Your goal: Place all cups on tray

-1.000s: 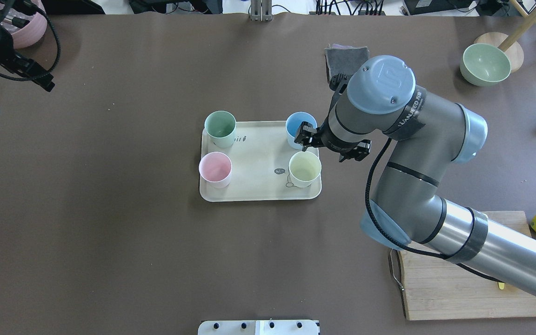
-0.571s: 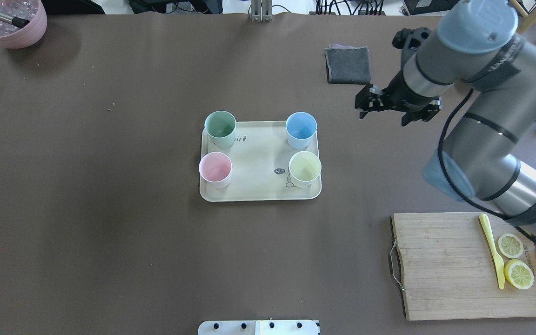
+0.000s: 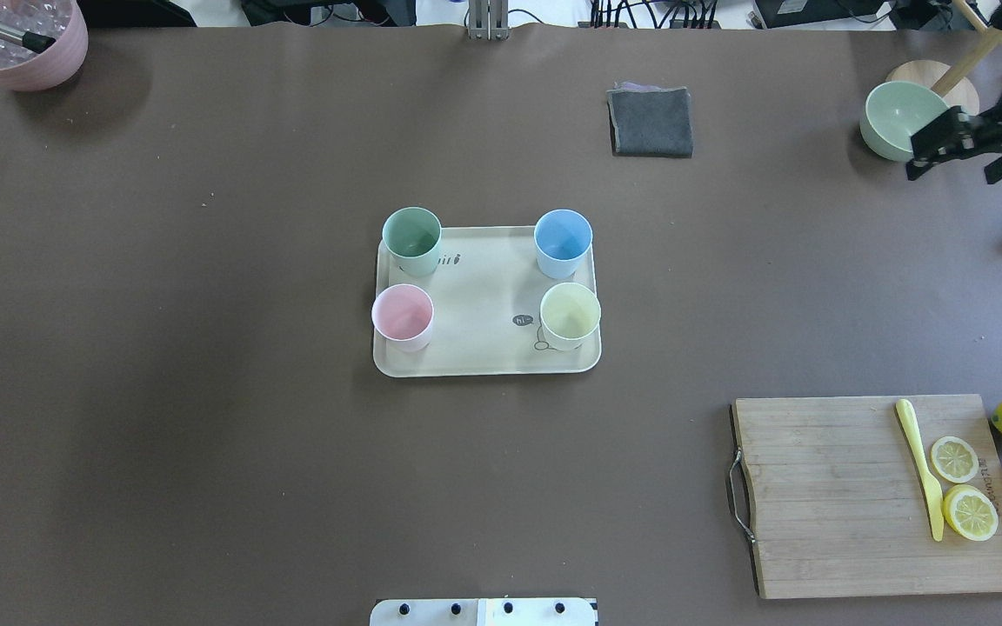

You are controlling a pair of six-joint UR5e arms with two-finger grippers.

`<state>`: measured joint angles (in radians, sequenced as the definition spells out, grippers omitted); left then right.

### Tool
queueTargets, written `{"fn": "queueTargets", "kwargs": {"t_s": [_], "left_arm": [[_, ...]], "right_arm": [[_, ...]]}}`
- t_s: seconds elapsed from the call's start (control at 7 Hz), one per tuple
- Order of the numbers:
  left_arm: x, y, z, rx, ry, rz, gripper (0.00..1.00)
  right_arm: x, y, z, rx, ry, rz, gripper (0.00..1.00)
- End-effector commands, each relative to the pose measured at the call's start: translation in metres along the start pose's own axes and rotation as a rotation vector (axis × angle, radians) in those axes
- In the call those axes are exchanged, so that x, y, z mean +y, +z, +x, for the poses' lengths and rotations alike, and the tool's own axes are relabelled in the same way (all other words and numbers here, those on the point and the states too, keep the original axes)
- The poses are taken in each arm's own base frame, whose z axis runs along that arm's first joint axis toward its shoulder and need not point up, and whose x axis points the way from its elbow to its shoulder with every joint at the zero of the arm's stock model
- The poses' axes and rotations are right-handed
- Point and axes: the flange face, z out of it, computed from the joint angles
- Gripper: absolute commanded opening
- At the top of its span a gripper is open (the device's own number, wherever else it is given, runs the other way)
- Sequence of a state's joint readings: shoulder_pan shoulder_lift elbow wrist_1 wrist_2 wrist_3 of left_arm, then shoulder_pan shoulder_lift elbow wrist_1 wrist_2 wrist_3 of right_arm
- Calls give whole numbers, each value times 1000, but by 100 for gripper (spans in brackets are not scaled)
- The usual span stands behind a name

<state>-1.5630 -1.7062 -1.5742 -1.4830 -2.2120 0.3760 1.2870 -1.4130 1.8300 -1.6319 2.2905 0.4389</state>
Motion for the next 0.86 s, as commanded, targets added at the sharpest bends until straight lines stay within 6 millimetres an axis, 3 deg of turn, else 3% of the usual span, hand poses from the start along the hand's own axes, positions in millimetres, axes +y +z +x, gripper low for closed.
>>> {"fn": "queueTargets", "kwargs": {"t_s": [0.0, 0.14, 0.29, 0.43, 0.71], "left_arm": [[29, 11, -25, 22, -94, -55, 98], [40, 14, -23, 32, -115, -61, 99], [40, 11, -20, 36, -115, -54, 98], [55, 22, -20, 41, -123, -66, 99], [45, -5, -5, 10, -76, -17, 99]], "right_arm": [[58, 21, 147, 56, -26, -76, 100], [81, 45, 185, 83, 42, -129, 100], [89, 54, 217, 90, 107, -151, 100], [92, 51, 223, 88, 129, -145, 100], [91, 41, 227, 92, 140, -122, 100]]}}
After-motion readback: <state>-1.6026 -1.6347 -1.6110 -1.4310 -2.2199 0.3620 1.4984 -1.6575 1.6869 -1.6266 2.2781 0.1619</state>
